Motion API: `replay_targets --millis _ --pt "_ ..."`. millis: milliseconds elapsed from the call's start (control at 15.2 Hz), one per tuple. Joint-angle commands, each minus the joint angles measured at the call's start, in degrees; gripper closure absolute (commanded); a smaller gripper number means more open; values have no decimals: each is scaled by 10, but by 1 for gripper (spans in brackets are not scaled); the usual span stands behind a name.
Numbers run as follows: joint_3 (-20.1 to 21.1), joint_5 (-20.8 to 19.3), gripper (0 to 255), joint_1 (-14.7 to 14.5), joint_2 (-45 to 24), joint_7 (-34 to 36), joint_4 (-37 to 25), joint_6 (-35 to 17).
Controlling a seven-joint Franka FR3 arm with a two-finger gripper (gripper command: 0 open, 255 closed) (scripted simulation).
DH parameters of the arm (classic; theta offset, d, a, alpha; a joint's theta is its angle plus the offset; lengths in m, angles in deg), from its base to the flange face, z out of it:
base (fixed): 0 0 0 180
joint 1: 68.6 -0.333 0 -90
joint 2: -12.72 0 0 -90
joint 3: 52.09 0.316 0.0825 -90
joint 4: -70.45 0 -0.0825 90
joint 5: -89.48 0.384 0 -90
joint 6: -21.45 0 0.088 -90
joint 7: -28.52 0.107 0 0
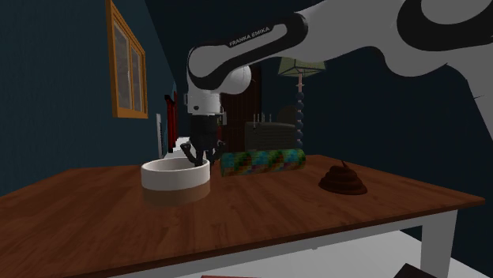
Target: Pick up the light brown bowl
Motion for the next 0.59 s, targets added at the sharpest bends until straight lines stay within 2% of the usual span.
replay_targets --millis 0,396,528 --pt "1 1 255 -1 2 0 -14 16" --pt "2 1 255 -3 2 -1 -61 62" --pt "2 1 255 -3 2 -1 -62 63"
